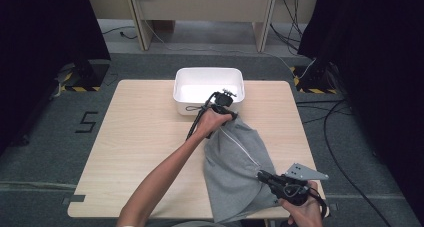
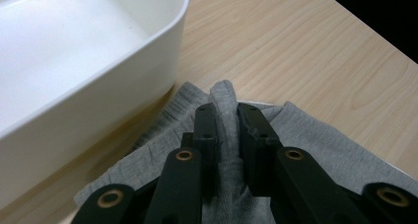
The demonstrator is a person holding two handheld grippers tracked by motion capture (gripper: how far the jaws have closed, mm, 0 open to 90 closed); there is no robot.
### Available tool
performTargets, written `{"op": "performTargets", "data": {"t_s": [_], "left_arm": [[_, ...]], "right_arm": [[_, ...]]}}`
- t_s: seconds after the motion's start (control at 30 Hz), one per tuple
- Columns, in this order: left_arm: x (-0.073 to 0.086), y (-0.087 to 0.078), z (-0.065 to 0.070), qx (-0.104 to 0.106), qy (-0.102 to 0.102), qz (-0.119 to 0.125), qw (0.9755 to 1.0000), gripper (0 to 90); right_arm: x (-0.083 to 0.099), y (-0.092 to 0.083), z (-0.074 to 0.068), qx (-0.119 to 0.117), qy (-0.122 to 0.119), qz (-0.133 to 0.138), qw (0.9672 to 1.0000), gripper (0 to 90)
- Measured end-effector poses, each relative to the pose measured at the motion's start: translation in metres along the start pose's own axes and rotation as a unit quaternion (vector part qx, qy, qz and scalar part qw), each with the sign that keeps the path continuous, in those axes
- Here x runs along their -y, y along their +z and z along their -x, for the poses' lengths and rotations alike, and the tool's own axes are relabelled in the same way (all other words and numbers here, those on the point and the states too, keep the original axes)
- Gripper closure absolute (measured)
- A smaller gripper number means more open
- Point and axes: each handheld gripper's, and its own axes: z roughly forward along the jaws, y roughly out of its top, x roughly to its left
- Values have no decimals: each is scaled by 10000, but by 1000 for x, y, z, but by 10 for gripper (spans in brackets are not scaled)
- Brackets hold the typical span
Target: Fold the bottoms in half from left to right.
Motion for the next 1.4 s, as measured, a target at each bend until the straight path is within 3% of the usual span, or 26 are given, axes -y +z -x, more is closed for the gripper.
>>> {"op": "performTargets", "data": {"t_s": [0.2, 0.37, 0.5, 0.63, 0.83, 1.0, 1.1, 1.27, 1.4], "left_arm": [[-2, 11, 6, 9, -46, 39, 10000, 759], [-3, 14, 10, 198, -75, 277, 9994, 626], [-5, 3, 10, 208, 15, 420, 9989, 564], [-3, -13, 0, 110, 111, 435, 9989, 542], [20, -33, -10, 30, 390, 337, 9987, 510], [47, -37, -24, -158, 400, 289, 9987, 497], [60, -26, -28, -392, 507, 126, 9979, 484], [76, 4, -33, -702, 646, -154, 9953, 476], [77, 5, -30, -866, 865, -156, 9924, 481]], "right_arm": [[7, 0, 9, 91, 104, -108, 9998, 865], [15, 1, 15, 150, 219, -197, 9995, 865], [21, -1, 22, 256, 308, -244, 9989, 864], [25, -1, 27, 289, 359, -316, 9984, 863], [26, -1, 30, 335, 362, -382, 9981, 861], [27, -4, 33, 410, 378, -461, 9974, 861], [23, -8, 30, 420, 313, -403, 9978, 864], [4, -23, 15, 420, -14, -137, 9990, 870], [-4, -38, 15, 604, -178, -65, 9980, 870]]}}
